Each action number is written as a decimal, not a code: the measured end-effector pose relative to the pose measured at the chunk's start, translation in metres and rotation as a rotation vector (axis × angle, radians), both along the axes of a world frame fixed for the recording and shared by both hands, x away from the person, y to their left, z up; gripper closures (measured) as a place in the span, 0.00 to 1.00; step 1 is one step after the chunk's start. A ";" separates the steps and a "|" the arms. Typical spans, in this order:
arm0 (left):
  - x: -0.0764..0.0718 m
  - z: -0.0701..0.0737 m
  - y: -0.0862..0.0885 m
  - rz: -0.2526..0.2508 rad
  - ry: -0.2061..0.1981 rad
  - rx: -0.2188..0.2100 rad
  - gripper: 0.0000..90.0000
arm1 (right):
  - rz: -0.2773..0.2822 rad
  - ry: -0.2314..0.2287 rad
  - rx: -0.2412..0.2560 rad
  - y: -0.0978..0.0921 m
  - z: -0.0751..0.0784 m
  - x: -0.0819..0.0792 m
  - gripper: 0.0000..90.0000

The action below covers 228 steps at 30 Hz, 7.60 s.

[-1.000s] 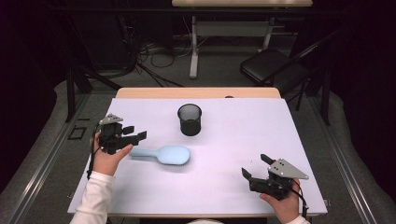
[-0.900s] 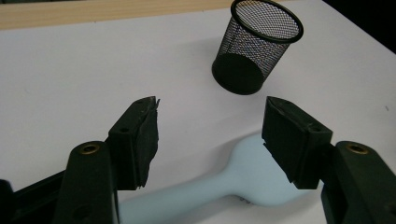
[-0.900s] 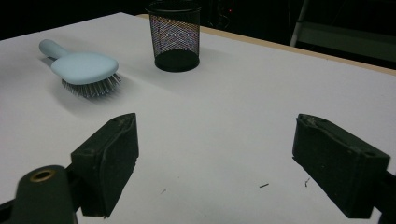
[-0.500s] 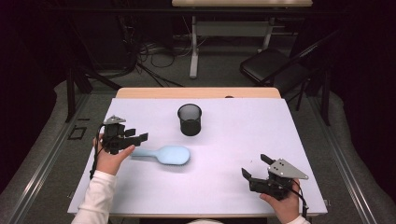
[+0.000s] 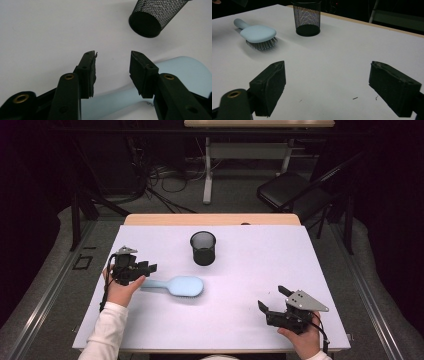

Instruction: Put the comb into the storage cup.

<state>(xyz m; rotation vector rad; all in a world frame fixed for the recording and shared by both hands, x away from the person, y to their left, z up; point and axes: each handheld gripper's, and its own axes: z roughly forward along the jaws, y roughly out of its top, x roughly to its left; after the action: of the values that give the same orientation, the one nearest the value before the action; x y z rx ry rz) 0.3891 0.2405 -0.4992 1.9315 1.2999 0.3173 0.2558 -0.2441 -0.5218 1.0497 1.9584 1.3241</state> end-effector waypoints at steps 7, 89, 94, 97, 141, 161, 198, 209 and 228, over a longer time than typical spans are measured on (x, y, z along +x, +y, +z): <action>0.006 -0.012 -0.001 -0.006 0.038 0.029 0.76 | 0.009 0.008 -0.010 0.002 -0.001 0.001 0.08; -0.029 -0.034 -0.001 -0.117 0.225 0.262 1.00 | 0.043 0.033 0.031 -0.002 0.000 0.001 0.00; -0.035 -0.034 -0.003 -0.129 0.228 0.263 1.00 | 0.043 0.033 0.032 -0.002 0.000 0.001 0.00; -0.037 -0.034 -0.004 -0.134 0.229 0.265 1.00 | 0.043 0.031 0.033 -0.002 0.000 0.002 0.00; -0.044 -0.033 -0.005 -0.159 0.212 0.255 0.94 | 0.045 0.033 0.034 -0.001 0.000 0.002 0.00; -0.044 -0.031 -0.001 -0.125 0.178 0.221 0.70 | 0.047 0.034 0.032 -0.001 -0.001 0.002 0.00; -0.041 -0.027 0.007 -0.082 0.113 0.145 0.36 | 0.048 0.039 0.026 -0.001 -0.001 0.002 0.00; -0.042 -0.023 0.001 -0.132 0.121 0.124 0.34 | 0.051 0.040 0.022 0.000 -0.001 0.002 0.00; -0.042 -0.022 -0.008 -0.151 0.093 0.138 0.11 | 0.053 0.043 0.022 0.000 -0.001 0.002 0.00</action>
<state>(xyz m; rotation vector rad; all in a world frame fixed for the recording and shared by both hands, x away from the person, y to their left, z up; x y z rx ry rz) 0.3472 0.2327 -0.5210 2.1704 1.2093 0.2494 0.2580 -0.2436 -0.5233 1.0518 2.0199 1.3653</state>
